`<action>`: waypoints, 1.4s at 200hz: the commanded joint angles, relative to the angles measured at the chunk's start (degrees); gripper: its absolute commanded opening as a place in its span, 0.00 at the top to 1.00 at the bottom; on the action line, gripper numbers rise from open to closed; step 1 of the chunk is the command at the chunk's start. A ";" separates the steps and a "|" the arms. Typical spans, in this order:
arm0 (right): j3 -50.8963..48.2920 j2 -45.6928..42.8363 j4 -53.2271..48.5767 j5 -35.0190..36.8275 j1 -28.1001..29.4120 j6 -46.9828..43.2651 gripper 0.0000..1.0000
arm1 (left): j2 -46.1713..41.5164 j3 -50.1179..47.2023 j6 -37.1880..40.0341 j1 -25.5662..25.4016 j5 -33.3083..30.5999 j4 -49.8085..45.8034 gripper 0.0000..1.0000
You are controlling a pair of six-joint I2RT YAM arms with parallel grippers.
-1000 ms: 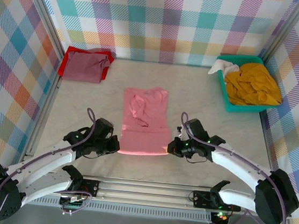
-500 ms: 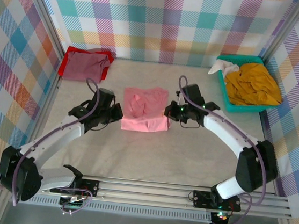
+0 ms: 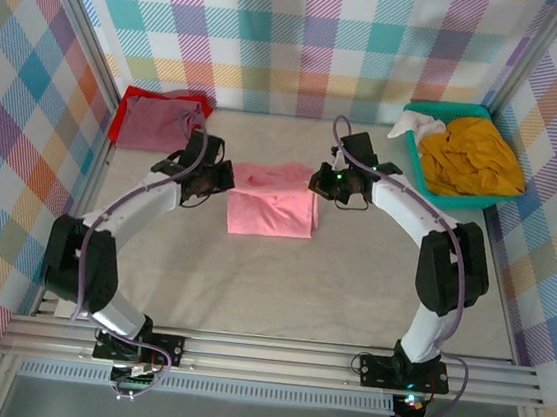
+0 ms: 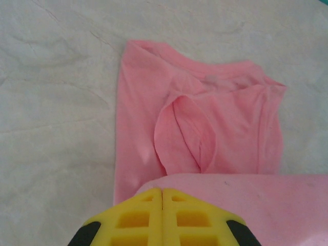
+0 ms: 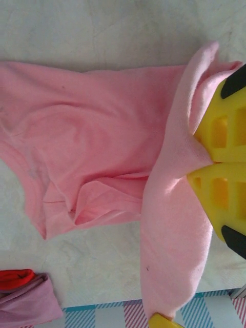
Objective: Fold and stack the t-shirts
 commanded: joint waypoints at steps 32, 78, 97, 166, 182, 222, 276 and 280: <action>12.77 9.34 -1.61 0.64 -2.24 -3.48 0.95 | 12.56 13.30 5.12 2.78 -3.03 0.75 1.00; 33.11 22.66 -8.60 -1.92 -5.27 -3.41 0.57 | 28.27 37.89 8.03 4.08 -8.45 -10.32 0.51; 32.96 19.98 -10.00 -2.03 -5.17 -4.79 0.54 | 25.42 36.55 5.58 3.43 -8.90 -11.27 0.49; 0.10 5.29 8.63 -9.79 -0.29 -3.27 0.92 | 8.83 -2.57 -2.77 -2.52 2.34 15.42 0.56; -1.97 7.46 10.06 -9.77 -0.25 -2.82 0.94 | 9.22 -5.79 -3.47 -1.86 3.63 17.27 0.56; -3.44 12.61 12.62 -8.75 -0.26 -3.42 0.99 | 11.37 -9.32 -5.71 0.63 6.69 21.12 0.54; -3.91 13.71 12.38 -7.93 -0.35 -4.39 0.99 | 13.72 -8.69 -7.98 3.25 7.86 20.30 0.51; -3.91 13.63 12.24 -7.76 -0.35 -4.47 0.99 | 13.93 -8.18 -7.97 3.57 7.86 19.64 0.50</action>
